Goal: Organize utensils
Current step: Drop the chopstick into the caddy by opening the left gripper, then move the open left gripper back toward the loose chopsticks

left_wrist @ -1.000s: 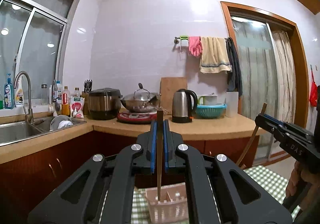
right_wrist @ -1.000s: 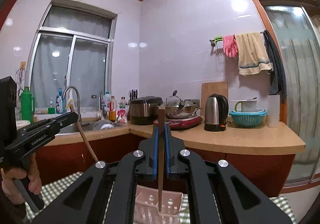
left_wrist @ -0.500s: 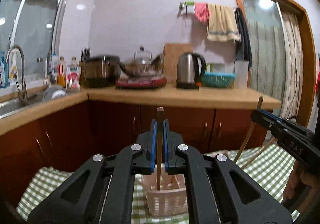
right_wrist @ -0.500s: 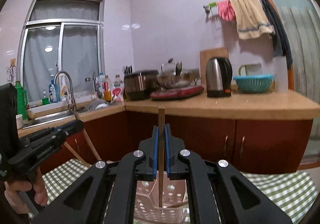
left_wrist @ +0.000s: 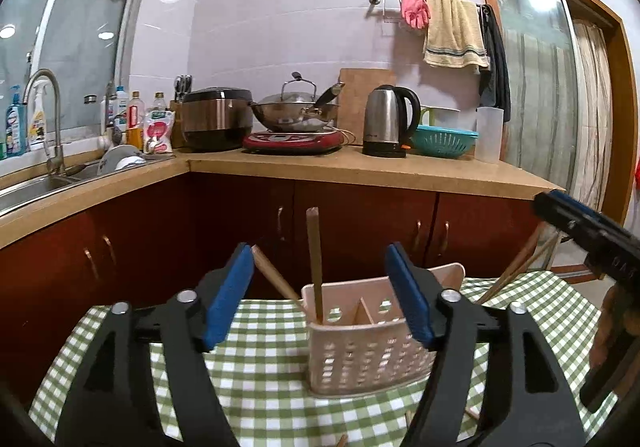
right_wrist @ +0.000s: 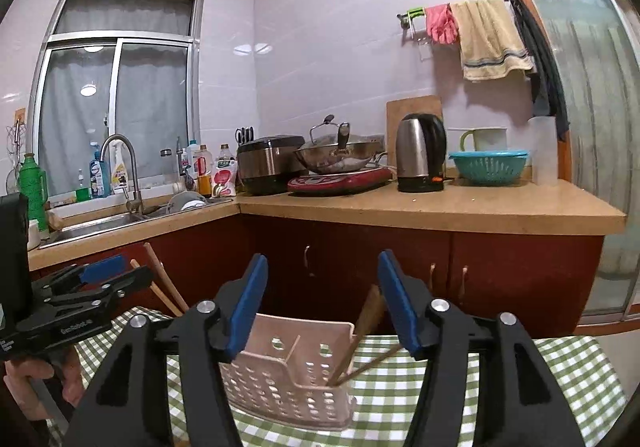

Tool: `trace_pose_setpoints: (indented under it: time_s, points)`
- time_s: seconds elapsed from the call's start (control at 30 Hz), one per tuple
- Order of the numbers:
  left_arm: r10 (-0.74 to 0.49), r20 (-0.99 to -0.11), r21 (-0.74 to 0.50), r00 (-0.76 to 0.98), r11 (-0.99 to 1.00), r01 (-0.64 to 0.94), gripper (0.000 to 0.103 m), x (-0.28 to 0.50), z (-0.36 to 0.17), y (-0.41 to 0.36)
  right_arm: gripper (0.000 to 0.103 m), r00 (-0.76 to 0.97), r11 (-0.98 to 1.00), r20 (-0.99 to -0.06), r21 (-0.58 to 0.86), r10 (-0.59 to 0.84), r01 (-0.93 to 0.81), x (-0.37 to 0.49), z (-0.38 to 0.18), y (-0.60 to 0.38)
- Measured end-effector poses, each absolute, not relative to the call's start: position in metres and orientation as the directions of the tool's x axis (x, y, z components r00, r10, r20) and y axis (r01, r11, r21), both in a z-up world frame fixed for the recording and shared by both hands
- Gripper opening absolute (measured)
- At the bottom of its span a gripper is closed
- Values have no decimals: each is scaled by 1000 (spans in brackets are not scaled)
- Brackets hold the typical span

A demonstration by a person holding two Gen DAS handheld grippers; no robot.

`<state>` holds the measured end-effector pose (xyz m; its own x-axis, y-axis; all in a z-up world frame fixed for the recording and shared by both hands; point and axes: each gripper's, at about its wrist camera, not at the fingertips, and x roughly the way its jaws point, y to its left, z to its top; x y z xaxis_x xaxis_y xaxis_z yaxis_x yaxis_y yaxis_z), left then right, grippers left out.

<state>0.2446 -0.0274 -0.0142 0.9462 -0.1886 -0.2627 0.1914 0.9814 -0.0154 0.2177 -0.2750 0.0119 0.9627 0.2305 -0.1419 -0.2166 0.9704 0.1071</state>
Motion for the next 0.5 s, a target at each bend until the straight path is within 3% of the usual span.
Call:
trace_pose_setpoints:
  time_s: [0.5]
  points:
    - [-133, -310, 30, 941, 988, 150, 73, 178, -39, -14, 59, 965, 977, -169, 108, 200, -184, 152, 4, -285]
